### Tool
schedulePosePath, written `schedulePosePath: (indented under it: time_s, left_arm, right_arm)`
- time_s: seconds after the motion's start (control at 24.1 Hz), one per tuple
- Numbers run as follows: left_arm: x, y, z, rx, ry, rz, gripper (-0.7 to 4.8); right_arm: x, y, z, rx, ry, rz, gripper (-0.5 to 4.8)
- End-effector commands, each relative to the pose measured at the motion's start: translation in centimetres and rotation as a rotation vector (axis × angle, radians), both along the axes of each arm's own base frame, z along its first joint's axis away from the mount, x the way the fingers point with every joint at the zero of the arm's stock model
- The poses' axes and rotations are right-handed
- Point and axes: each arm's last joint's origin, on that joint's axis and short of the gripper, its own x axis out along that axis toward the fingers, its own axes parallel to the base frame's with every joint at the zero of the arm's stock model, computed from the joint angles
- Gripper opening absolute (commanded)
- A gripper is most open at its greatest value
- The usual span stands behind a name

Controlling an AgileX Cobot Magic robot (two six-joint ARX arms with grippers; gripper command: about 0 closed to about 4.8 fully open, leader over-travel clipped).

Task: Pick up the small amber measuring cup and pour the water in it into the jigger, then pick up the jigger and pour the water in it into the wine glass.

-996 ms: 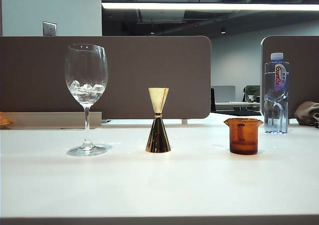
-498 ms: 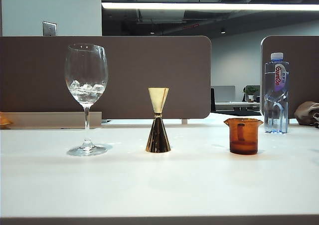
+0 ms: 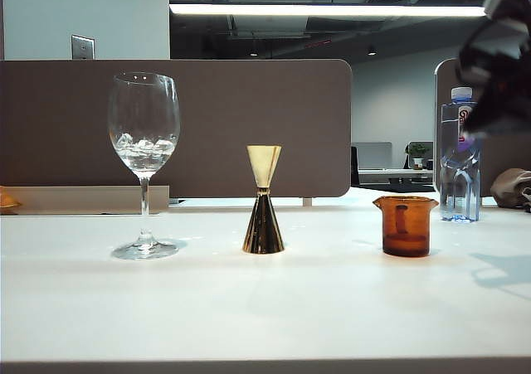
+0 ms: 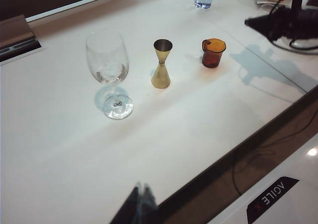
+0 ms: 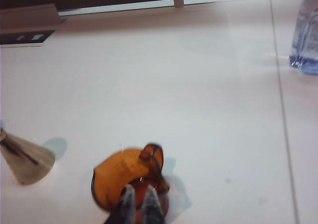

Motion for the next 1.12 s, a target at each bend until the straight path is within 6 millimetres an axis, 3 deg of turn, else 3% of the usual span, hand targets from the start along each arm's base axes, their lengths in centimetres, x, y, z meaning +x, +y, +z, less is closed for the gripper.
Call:
schedulePosePath:
  time_s: [0.04, 0.17, 0.46, 0.54, 0.62, 0.83, 0.91, 1.12]
  left_arm:
    - [-0.1, 0.0, 0.0, -0.002, 0.002, 0.004, -0.02]
    - [-0.1, 0.0, 0.0, -0.002, 0.002, 0.004, -0.02]
    - [-0.1, 0.0, 0.0, -0.002, 0.002, 0.004, -0.02]
    - [-0.1, 0.0, 0.0, -0.002, 0.002, 0.004, -0.02]
    - [-0.1, 0.0, 0.0, -0.002, 0.002, 0.004, -0.02]
    - [-0.1, 0.0, 0.0, -0.002, 0.002, 0.004, -0.02]
    - [-0.1, 0.0, 0.0, -0.002, 0.002, 0.005, -0.02]
    - [-0.1, 0.0, 0.0, -0.002, 0.002, 0.004, -0.02]
  right_arm:
    - [-1.3, 0.6, -2.2, 0.041, -0.092, 0.017, 0.57]
    - [-2.3, 0.9, -4.9, -0.004, -0.086, 0.013, 0.84]
    - [-0.6, 1.5, -8.2, -0.026, -0.064, 0.059, 1.36]
    - [-0.3, 1.6, -9.0, -0.020, -0.076, 0.072, 2.16]
    - [0.0, 1.7, -9.7, -0.019, -0.076, 0.076, 2.62]
    - [1.2, 2.2, -9.8, -0.014, -0.079, 0.103, 2.82]
    - [2.0, 2.4, -9.3, -0.049, -0.114, 0.113, 3.39]
    - [3.9, 2.9, -8.7, -0.071, -0.082, 0.111, 3.80]
